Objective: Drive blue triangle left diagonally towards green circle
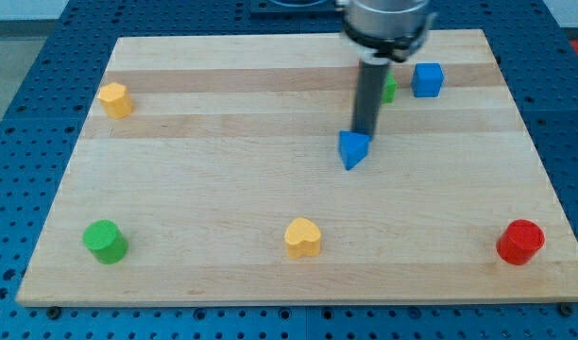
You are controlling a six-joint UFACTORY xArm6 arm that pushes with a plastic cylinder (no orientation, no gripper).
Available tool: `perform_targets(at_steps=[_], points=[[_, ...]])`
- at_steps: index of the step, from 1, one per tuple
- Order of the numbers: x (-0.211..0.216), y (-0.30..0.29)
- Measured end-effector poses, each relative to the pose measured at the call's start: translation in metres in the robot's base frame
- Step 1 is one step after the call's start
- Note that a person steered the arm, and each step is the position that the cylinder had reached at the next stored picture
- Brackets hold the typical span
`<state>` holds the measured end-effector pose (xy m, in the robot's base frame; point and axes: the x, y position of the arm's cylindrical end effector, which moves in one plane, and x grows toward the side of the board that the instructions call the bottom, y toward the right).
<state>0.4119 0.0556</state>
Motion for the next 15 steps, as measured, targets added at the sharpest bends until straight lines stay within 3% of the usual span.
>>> perform_targets(at_steps=[1,2,4,5,7,8,13,14,15], points=[[0.0,-0.044],[-0.015,-0.044],[-0.028,0.049],[-0.027,0.049],[0.036,0.051],[0.036,0.048],[0.03,-0.23],[0.03,-0.244],[0.057,-0.185]])
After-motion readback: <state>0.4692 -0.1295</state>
